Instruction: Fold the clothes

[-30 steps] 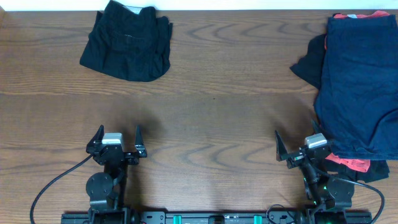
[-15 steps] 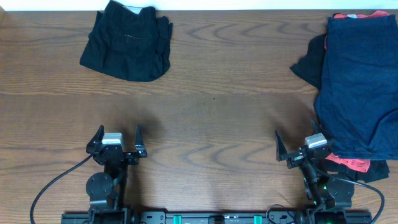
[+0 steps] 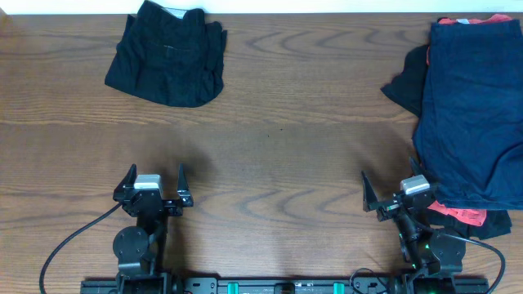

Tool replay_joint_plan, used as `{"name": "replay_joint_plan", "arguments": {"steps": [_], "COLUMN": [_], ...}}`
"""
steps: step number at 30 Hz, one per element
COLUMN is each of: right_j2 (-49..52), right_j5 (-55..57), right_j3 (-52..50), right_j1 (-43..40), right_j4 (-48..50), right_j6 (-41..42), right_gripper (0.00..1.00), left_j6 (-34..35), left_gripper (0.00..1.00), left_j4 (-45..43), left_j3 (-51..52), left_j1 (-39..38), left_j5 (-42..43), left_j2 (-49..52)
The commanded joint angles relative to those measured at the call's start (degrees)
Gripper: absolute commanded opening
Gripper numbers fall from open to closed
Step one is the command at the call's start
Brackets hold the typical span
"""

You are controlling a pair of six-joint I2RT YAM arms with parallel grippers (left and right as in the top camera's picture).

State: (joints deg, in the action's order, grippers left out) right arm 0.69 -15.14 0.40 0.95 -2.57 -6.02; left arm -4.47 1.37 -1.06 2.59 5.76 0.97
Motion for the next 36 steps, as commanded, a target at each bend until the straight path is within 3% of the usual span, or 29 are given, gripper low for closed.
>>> {"name": "replay_joint_plan", "arguments": {"steps": [1, 36], "right_j2": [-0.3, -0.3], "right_j5": [0.3, 1.4], "right_j3": [-0.1, -0.1], "right_j1": [0.3, 0.3], "right_j4": [-0.3, 0.0], "right_j6": [0.6, 0.6], "right_gripper": [0.99, 0.99], "left_j6": [0.5, 0.5], "left_gripper": [0.98, 0.98], "left_j4": [2.1, 2.1], "left_j3": [0.8, 0.8], "left_j1": [0.2, 0.2], "left_j5": [0.2, 0.2], "left_j2": [0.1, 0.1]}}
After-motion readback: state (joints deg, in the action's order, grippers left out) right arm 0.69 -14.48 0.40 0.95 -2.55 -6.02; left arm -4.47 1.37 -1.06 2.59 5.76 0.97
